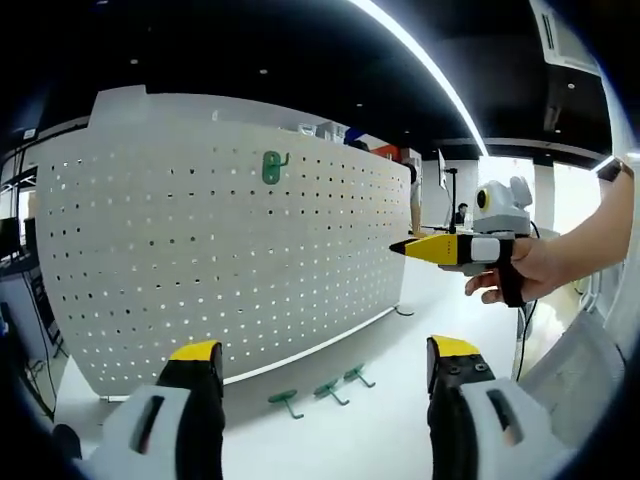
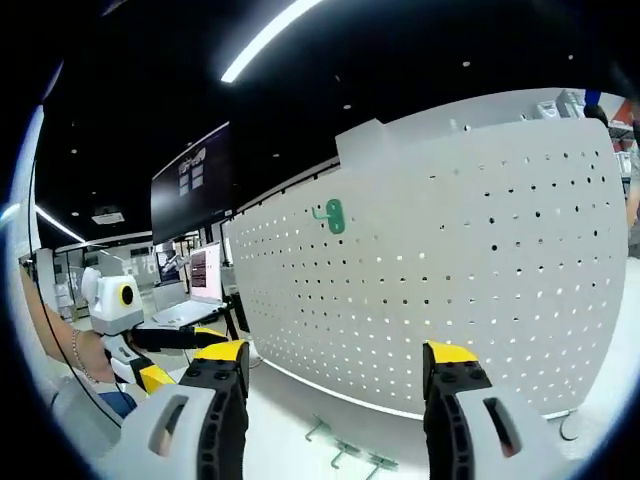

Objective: Insert the hook assembly into the mounting plate slot until the hook locks in place.

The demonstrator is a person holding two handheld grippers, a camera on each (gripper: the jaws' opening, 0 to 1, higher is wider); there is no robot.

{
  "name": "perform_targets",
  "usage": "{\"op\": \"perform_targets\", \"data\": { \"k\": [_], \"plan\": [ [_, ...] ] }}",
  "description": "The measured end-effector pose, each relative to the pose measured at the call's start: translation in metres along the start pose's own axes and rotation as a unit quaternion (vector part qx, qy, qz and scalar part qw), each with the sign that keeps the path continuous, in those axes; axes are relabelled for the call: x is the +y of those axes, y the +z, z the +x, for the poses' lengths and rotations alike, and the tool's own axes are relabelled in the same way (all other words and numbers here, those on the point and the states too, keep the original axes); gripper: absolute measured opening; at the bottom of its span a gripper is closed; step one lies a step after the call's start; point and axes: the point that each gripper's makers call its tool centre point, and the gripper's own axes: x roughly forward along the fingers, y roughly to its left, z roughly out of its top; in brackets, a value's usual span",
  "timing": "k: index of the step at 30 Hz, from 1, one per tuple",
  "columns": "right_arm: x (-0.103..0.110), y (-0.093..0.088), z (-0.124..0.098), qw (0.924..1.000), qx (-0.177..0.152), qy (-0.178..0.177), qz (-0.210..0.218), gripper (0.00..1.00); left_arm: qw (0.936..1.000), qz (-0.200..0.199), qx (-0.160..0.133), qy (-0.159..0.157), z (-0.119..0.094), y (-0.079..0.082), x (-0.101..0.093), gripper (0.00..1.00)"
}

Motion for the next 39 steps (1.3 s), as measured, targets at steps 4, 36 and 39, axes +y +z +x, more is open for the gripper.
{"op": "perform_targets", "data": {
  "k": [4,36,39],
  "plan": [
    [0.000,-0.004,-0.006,1.0000,0.003,-0.002,0.001,0.69,1.0000,-0.002,0.000,0.000,0.000,-0.001,0.000,0.86],
    [-0.016,-0.046,-0.057,0.9985,0.045,-0.029,0.008,0.69,0.9998,-0.005,0.016,0.006,-0.013,-0.017,0.005,0.86],
    [-0.017,-0.051,-0.063,0.9981,0.051,-0.032,0.008,0.69,0.9998,-0.005,0.019,0.006,-0.015,-0.019,0.005,0.86]
  ]
}}
